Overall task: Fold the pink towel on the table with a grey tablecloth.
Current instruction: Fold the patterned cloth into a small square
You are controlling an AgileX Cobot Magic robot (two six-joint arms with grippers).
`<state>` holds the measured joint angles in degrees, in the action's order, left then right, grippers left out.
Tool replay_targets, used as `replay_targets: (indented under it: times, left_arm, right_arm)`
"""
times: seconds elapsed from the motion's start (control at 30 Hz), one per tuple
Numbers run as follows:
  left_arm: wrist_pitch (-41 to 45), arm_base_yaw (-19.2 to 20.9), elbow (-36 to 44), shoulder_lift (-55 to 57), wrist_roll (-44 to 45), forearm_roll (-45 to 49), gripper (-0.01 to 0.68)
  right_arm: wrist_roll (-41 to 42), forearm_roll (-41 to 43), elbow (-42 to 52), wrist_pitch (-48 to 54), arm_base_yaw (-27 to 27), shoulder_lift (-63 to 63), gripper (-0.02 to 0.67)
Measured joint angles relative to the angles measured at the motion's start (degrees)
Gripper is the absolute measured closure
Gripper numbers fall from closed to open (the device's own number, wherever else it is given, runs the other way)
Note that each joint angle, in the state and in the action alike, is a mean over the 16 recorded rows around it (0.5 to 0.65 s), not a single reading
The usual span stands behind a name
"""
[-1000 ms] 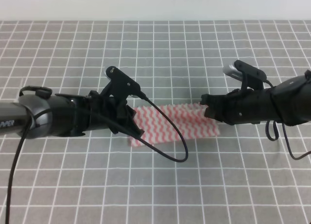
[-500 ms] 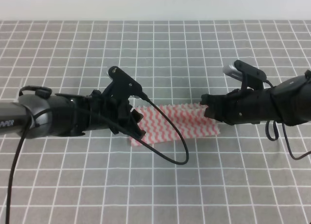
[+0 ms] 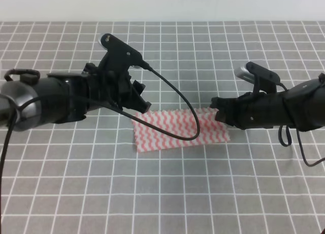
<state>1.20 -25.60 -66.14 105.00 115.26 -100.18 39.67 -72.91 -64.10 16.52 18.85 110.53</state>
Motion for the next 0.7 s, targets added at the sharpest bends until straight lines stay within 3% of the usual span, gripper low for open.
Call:
replay_targets:
  times: [0.7]
  left_arm:
    - [6.2,0.0,0.2,1.4,-3.2,0.0,0.399]
  right_arm:
    - [-0.2,-1.3,0.0,-1.6,0.0,-0.3,0.664]
